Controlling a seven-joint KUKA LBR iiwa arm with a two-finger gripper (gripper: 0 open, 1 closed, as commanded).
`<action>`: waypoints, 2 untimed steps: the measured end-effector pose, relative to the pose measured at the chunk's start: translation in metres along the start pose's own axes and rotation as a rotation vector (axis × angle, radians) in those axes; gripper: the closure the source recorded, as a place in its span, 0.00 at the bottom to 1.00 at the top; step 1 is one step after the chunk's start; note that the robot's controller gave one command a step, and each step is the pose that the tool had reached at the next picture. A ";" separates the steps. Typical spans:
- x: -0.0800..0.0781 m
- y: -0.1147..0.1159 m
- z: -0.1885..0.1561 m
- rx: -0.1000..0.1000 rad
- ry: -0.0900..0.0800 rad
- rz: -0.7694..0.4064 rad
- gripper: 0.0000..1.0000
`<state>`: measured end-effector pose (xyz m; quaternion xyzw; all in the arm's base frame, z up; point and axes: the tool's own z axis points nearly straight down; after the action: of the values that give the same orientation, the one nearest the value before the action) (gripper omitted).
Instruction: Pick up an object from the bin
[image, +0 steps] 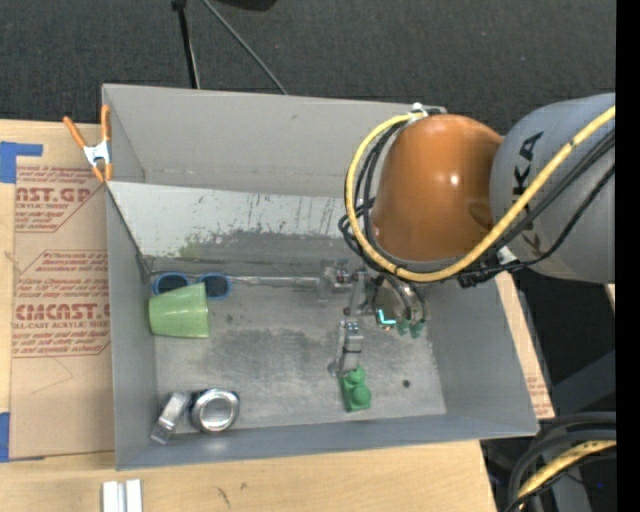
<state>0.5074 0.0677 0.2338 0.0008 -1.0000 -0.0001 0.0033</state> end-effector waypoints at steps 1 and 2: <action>-0.034 -0.014 0.169 0.000 -0.001 0.114 0.00; -0.072 0.122 0.163 -0.004 -0.012 -0.026 0.00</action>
Offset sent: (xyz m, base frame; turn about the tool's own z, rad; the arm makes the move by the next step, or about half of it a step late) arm 0.0346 -0.0151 -0.1638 0.1151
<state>0.5777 0.1895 0.0702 0.0137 -0.9999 -0.0022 -0.0025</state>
